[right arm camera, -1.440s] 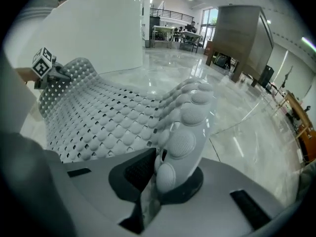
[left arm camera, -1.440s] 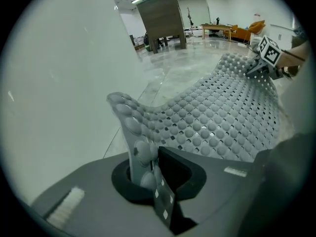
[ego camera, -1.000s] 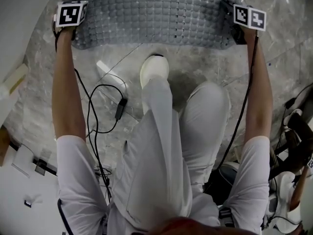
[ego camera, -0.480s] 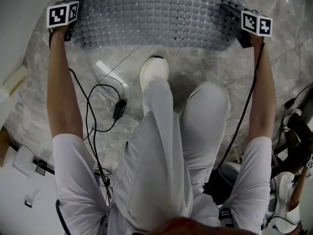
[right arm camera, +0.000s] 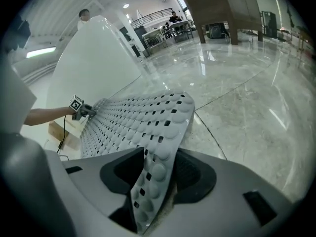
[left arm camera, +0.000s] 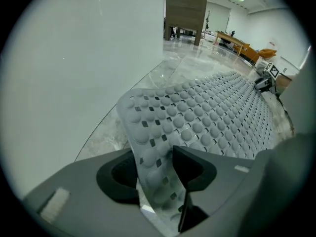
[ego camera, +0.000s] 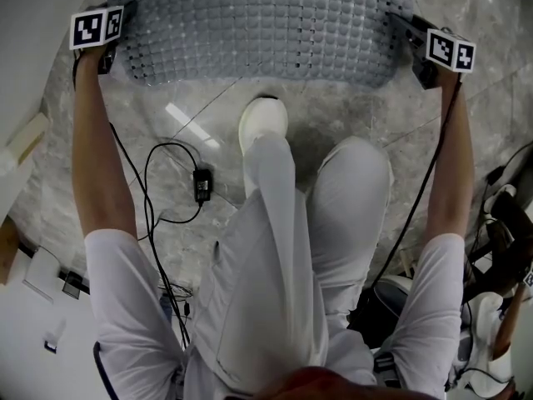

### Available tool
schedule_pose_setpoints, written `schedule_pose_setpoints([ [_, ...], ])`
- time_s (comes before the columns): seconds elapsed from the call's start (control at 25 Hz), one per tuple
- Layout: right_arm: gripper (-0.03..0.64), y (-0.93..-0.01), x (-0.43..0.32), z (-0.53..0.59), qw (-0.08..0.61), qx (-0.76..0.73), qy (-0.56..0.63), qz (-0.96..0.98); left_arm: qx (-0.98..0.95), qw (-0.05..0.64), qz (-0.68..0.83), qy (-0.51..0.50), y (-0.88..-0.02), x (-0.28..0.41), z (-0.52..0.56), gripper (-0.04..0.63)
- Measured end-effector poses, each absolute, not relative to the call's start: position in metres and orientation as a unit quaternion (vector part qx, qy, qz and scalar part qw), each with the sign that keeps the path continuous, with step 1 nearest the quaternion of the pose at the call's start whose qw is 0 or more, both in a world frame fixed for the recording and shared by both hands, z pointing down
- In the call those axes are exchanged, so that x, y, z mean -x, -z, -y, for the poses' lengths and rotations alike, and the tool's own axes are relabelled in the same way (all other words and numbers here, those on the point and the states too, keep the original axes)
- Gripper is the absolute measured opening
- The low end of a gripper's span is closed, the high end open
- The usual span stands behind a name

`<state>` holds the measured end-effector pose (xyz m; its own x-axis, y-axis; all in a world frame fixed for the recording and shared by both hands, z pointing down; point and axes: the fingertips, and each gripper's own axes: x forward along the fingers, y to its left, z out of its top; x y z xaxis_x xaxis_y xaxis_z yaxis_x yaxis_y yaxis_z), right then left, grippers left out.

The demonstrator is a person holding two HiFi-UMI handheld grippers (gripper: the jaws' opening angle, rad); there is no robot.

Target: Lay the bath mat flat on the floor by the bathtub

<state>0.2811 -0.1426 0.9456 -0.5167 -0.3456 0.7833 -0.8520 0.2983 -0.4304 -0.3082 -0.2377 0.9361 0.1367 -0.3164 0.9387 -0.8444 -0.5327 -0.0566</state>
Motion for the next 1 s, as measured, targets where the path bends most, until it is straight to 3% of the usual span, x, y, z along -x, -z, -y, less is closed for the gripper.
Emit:
schedule_pose_setpoints([
  [0.28,0.158,-0.947,-0.308,0.135,0.32,-0.422,-0.423,0.735,-0.718,0.254,0.408,-0.504,-0.927,0.313,0.236,0.213],
  [0.48,0.158,-0.949,-0.315,0.131,0.306,-0.442,-0.422,0.73,-0.722,0.274,0.418,-0.478,-0.922,0.321,0.235,0.236],
  [0.72,0.158,-0.949,-0.315,0.132,0.303,-0.459,-0.412,0.726,-0.708,0.257,0.431,-0.496,-0.912,0.354,0.225,0.227],
  [1.0,0.13,-0.909,-0.317,0.132,0.249,-0.624,-0.297,0.679,-0.72,0.222,0.469,-0.461,-0.879,0.337,0.208,0.173],
])
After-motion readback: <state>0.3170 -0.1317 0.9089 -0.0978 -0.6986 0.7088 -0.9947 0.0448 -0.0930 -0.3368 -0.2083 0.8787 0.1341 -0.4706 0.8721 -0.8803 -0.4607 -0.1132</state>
